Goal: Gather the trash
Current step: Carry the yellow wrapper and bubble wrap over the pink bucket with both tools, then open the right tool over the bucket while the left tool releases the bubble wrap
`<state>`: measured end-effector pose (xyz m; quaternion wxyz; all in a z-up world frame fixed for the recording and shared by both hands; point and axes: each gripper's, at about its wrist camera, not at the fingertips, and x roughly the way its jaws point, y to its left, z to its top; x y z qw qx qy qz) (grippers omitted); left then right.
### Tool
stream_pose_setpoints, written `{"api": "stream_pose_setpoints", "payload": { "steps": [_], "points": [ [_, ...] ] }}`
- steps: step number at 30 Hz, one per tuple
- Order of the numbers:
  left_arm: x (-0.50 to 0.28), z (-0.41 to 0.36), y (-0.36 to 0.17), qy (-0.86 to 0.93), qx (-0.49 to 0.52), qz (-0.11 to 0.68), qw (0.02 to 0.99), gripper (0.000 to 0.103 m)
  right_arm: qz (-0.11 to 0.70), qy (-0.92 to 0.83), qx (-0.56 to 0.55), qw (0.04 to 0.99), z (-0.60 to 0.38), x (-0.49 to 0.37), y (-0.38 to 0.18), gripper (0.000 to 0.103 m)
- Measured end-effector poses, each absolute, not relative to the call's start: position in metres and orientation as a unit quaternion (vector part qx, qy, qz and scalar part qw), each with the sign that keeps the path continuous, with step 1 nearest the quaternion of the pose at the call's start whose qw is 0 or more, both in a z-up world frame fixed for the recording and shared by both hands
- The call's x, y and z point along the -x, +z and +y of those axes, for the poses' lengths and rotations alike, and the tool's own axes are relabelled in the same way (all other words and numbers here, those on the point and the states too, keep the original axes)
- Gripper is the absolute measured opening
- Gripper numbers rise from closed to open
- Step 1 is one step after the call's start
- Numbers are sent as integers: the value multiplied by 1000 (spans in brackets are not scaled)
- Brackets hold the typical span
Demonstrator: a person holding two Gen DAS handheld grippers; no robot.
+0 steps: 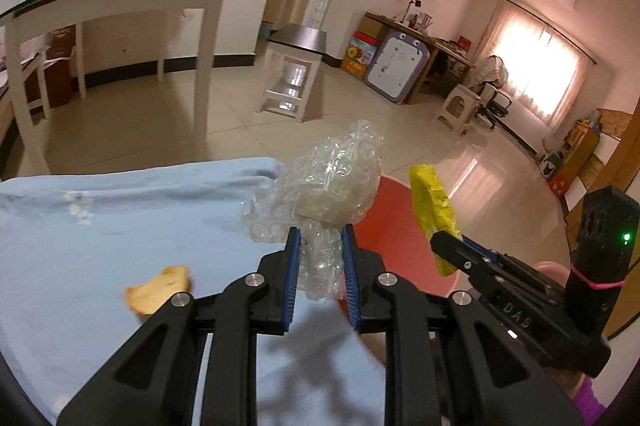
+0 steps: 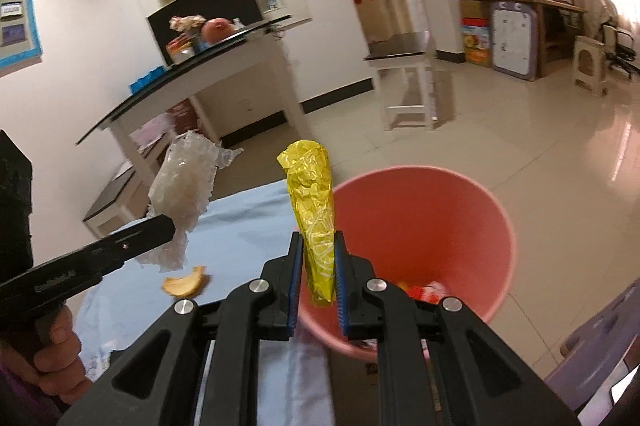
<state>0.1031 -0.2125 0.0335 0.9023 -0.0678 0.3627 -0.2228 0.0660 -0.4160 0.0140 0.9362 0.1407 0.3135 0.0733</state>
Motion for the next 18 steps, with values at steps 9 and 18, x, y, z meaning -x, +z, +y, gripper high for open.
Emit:
{"api": "stream_pose_setpoints", "payload": {
  "steps": [9, 18],
  "points": [
    [-128, -257, 15, -224, 82, 388, 890, 20, 319, 44, -134, 937, -439, -74, -2, 14],
    [-152, -281, -4, -218, 90, 411, 880, 20, 329, 22, -128, 935, -450, -85, -18, 14]
  ]
}}
